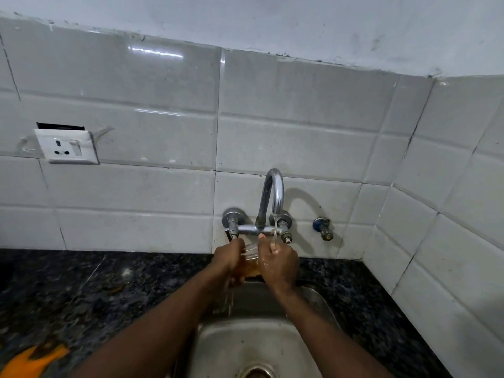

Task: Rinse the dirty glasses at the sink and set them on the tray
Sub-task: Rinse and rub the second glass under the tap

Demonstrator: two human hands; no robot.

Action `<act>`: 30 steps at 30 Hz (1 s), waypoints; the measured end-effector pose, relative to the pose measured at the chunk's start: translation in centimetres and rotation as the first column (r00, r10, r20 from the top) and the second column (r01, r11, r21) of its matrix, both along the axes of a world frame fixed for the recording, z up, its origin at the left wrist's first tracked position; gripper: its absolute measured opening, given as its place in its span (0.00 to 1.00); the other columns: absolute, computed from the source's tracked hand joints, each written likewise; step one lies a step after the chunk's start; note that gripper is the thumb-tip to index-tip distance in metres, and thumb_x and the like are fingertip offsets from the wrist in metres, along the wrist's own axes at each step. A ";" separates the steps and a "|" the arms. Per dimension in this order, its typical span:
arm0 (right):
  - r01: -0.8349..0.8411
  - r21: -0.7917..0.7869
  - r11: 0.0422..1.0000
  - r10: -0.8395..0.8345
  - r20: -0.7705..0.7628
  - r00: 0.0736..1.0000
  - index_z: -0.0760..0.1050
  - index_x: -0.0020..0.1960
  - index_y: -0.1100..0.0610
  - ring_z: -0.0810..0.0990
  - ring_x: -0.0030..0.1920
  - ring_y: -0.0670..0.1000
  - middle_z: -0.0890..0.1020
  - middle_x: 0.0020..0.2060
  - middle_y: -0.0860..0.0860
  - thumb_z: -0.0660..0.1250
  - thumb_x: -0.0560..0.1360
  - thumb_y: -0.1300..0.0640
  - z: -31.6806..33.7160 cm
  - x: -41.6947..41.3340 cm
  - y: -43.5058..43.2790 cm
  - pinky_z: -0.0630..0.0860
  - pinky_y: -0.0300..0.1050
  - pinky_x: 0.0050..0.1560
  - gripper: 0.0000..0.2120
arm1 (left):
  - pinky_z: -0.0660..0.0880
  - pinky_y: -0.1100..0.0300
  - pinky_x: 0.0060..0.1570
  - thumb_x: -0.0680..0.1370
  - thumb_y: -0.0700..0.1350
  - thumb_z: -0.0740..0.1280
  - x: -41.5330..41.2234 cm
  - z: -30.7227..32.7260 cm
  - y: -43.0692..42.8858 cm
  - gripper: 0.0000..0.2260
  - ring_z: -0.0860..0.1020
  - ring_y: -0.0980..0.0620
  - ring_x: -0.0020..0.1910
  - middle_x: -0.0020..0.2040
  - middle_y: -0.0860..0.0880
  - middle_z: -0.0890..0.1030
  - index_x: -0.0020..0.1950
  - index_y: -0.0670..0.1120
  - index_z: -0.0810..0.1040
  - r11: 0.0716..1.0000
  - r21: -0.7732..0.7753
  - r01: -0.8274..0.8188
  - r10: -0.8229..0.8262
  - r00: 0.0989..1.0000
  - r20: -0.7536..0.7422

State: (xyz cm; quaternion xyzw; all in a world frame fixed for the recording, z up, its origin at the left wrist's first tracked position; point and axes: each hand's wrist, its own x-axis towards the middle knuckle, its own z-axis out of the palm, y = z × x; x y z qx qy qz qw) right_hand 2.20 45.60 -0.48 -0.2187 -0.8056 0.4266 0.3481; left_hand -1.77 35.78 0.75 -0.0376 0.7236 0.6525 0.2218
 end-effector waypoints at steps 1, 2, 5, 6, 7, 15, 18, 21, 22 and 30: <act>-0.024 -0.034 0.999 0.022 -0.045 0.999 0.75 0.30 0.55 0.76 0.28 0.52 0.79 0.26 0.53 0.67 0.77 0.49 0.2 0.1 -0.1 0.67 0.42 0.30 0.19 | 0.72 0.61 0.29 0.83 0.51 0.59 0.1 -0.1 0.1 0.14 0.78 0.48 0.34 0.43 0.42 0.82 0.49 0.43 0.77 0.999 0.028 -0.035 0.037 0.997 -0.066; -0.037 -0.129 0.991 0.027 -0.076 0.997 0.74 0.29 0.56 0.75 0.27 0.52 0.78 0.25 0.53 0.67 0.78 0.51 0.6 -0.1 -0.1 0.68 0.42 0.30 0.19 | 0.73 0.61 0.29 0.83 0.50 0.60 0.2 -0.3 0.4 0.13 0.79 0.48 0.35 0.42 0.43 0.83 0.48 0.42 0.79 0.988 0.084 -0.127 0.143 0.966 -0.218; -0.064 -0.316 0.947 0.052 -0.047 0.998 0.78 0.35 0.60 0.78 0.29 0.53 0.79 0.28 0.54 0.65 0.79 0.51 1.7 -1.0 0.0 0.72 0.41 0.31 0.18 | 0.77 0.62 0.33 0.81 0.44 0.65 0.8 -1.8 0.7 0.09 0.80 0.47 0.36 0.37 0.46 0.82 0.43 0.44 0.80 0.949 0.187 -0.255 0.316 0.750 -0.581; -0.047 -0.241 0.969 0.041 -0.030 0.999 0.79 0.36 0.61 0.79 0.30 0.54 0.80 0.29 0.54 0.64 0.79 0.49 1.7 -0.9 0.0 0.73 0.41 0.32 0.19 | 0.78 0.57 0.34 0.81 0.45 0.64 0.4 -1.7 0.8 0.10 0.80 0.47 0.36 0.37 0.46 0.82 0.42 0.44 0.80 0.951 0.163 -0.263 0.309 0.794 -0.523; -0.029 -0.111 0.993 0.024 -0.040 0.999 0.80 0.37 0.61 0.79 0.30 0.54 0.81 0.29 0.54 0.63 0.79 0.46 1.5 -0.8 -0.1 0.74 0.42 0.32 0.22 | 0.78 0.54 0.33 0.81 0.48 0.63 -0.2 -1.4 0.8 0.12 0.79 0.46 0.34 0.37 0.44 0.82 0.42 0.44 0.79 0.960 0.147 -0.238 0.276 0.889 -0.366; -0.017 -0.230 0.973 0.025 0.032 0.999 0.76 0.32 0.58 0.76 0.29 0.51 0.79 0.28 0.54 0.65 0.79 0.50 1.7 -1.2 0.2 0.69 0.41 0.30 0.19 | 0.80 0.51 0.38 0.78 0.52 0.65 0.7 -1.9 0.4 0.12 0.82 0.43 0.38 0.37 0.47 0.82 0.41 0.46 0.80 0.952 0.114 -0.285 0.296 0.758 -0.582; -0.027 -0.149 0.988 0.031 0.025 0.999 0.79 0.37 0.62 0.77 0.31 0.52 0.82 0.31 0.56 0.66 0.79 0.49 0.9 -0.6 -0.3 0.67 0.39 0.31 0.19 | 0.73 0.61 0.25 0.81 0.52 0.59 0.2 -0.8 -0.1 0.16 0.77 0.47 0.31 0.36 0.44 0.80 0.43 0.42 0.79 0.987 -0.102 -0.122 0.087 0.951 -0.295; -0.058 -0.056 0.997 0.057 -0.026 0.998 0.78 0.32 0.59 0.77 0.29 0.52 0.79 0.28 0.54 0.67 0.77 0.50 -0.1 0.1 -0.4 0.71 0.41 0.31 0.18 | 0.69 0.65 0.21 0.82 0.54 0.56 0.1 0.3 -0.9 0.17 0.76 0.47 0.27 0.40 0.40 0.80 0.51 0.40 0.74 0.987 -0.099 0.124 -0.116 0.990 0.085; -0.066 -0.081 0.995 0.063 -0.041 0.997 0.77 0.31 0.57 0.78 0.29 0.52 0.79 0.27 0.53 0.67 0.77 0.51 0.0 -0.1 -0.4 0.73 0.43 0.31 0.17 | 0.72 0.63 0.23 0.82 0.55 0.58 -0.1 -0.1 -0.7 0.17 0.78 0.46 0.29 0.41 0.41 0.81 0.50 0.43 0.76 0.996 -0.072 0.049 -0.050 0.999 -0.008; -0.055 -0.221 0.974 0.048 -0.041 0.998 0.77 0.35 0.58 0.74 0.26 0.48 0.77 0.26 0.50 0.68 0.77 0.51 0.3 -0.5 0.4 0.67 0.37 0.29 0.15 | 0.74 0.60 0.27 0.82 0.53 0.60 0.2 0.6 -0.1 0.15 0.79 0.46 0.30 0.40 0.42 0.82 0.47 0.43 0.77 0.992 -0.123 0.006 -0.021 0.993 -0.115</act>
